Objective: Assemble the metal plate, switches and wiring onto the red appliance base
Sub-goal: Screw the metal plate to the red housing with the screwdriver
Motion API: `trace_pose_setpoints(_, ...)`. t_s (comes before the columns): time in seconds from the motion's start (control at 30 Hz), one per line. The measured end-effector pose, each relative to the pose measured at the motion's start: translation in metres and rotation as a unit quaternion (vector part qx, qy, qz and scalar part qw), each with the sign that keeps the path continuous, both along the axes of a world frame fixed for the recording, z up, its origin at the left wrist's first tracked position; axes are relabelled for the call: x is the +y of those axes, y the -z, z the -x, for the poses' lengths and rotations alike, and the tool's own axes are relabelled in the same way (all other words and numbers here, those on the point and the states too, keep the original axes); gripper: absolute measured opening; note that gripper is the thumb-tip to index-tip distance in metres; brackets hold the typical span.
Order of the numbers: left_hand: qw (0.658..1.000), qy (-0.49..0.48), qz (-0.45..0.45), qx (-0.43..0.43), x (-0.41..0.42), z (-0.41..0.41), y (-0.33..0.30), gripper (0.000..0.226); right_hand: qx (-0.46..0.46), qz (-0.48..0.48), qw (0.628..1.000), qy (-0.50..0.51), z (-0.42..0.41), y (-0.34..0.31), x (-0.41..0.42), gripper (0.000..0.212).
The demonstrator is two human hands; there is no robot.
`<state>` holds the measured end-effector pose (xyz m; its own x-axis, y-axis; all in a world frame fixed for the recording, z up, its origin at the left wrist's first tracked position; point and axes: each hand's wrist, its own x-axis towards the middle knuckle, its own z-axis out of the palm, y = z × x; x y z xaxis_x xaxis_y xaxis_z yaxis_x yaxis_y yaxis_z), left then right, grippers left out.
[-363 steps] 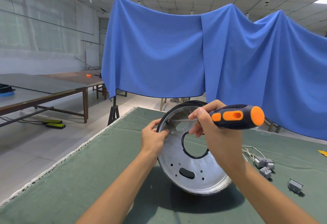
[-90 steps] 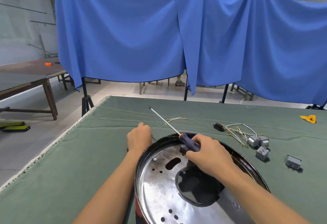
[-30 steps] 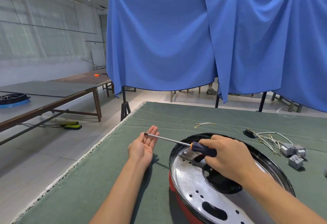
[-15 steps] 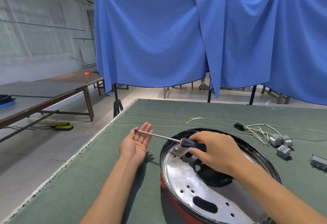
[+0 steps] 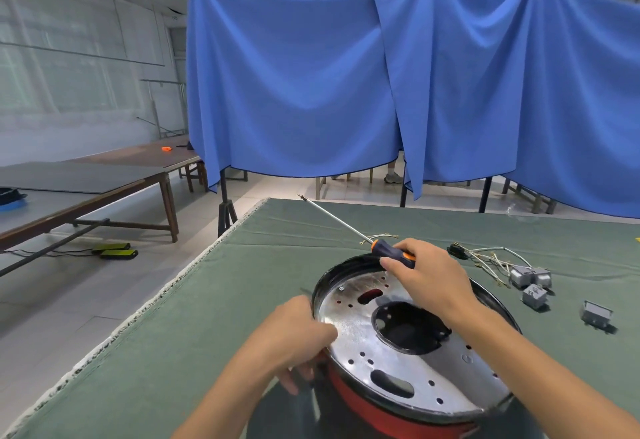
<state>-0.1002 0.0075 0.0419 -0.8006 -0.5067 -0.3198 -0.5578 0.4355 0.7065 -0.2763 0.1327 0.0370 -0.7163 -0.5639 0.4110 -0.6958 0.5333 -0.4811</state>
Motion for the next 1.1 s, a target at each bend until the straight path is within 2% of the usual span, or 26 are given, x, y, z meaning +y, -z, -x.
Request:
trace_pose_setpoints(0.1,1.0,0.004,-0.002,-0.001,-0.004,0.008,0.003,0.022,-0.003,0.013,1.0,-0.003,-0.006,-0.005,0.002,0.012)
trace_pose_setpoints(0.2,1.0,0.025,-0.005,0.001,-0.02,0.027,-0.002,0.014,-0.005,0.029,1.0,-0.009,-0.009,-0.015,0.01,0.01)
trace_pose_setpoints(0.33,0.993,0.072,0.077,-0.055,-0.054,0.062,-0.019,0.03,-0.031,0.06,0.998,-0.001,-0.006,-0.028,0.029,0.011)
trace_pose_setpoints(0.43,0.973,0.125,0.166,-0.102,-0.064,0.088,-0.031,0.043,-0.052,0.083,0.995,0.012,0.0,-0.033,0.045,0.013)
trace_pose_setpoints(0.5,0.953,0.168,0.24,-0.081,-0.059,0.108,-0.029,0.046,-0.061,0.099,0.993,0.016,0.005,-0.032,0.053,0.014)
trace_pose_setpoints(0.6,0.933,0.204,0.295,0.033,-0.042,0.134,-0.016,0.038,-0.081,0.125,0.989,0.021,0.011,-0.029,0.057,0.012)
trace_pose_setpoints(0.67,0.941,0.183,0.261,0.117,-0.028,0.138,-0.012,0.035,-0.096,0.147,0.984,0.025,0.014,-0.025,0.055,0.013)
trace_pose_setpoints(0.73,0.957,0.141,0.198,0.156,-0.019,0.133,-0.009,0.04,-0.106,0.17,0.979,0.033,0.017,-0.021,0.053,0.015)
trace_pose_setpoints(0.8,0.97,0.08,0.198,0.119,-0.02,0.118,-0.006,0.037,-0.112,0.181,0.976,0.045,0.02,-0.015,0.053,0.016)
trace_pose_setpoints(0.87,0.982,0.025,0.181,0.034,-0.023,0.093,-0.008,0.029,-0.125,0.187,0.973,0.043,0.023,-0.01,0.053,0.017)
trace_pose_setpoints(0.97,0.997,0.037,0.036,-0.064,-0.016,0.065,-0.008,0.035,-0.152,0.187,0.97,0.034,0.029,-0.007,0.052,0.019)
trace_pose_setpoints(1.03,0.997,0.04,-0.029,-0.061,-0.008,0.058,-0.005,0.025,-0.156,0.169,0.973,0.024,0.031,-0.007,0.049,0.019)
trace_pose_setpoints(1.1,0.999,0.021,-0.041,-0.026,-0.003,0.058,-0.004,0.022,-0.173,0.155,0.973,0.008,0.03,-0.006,0.046,0.017)
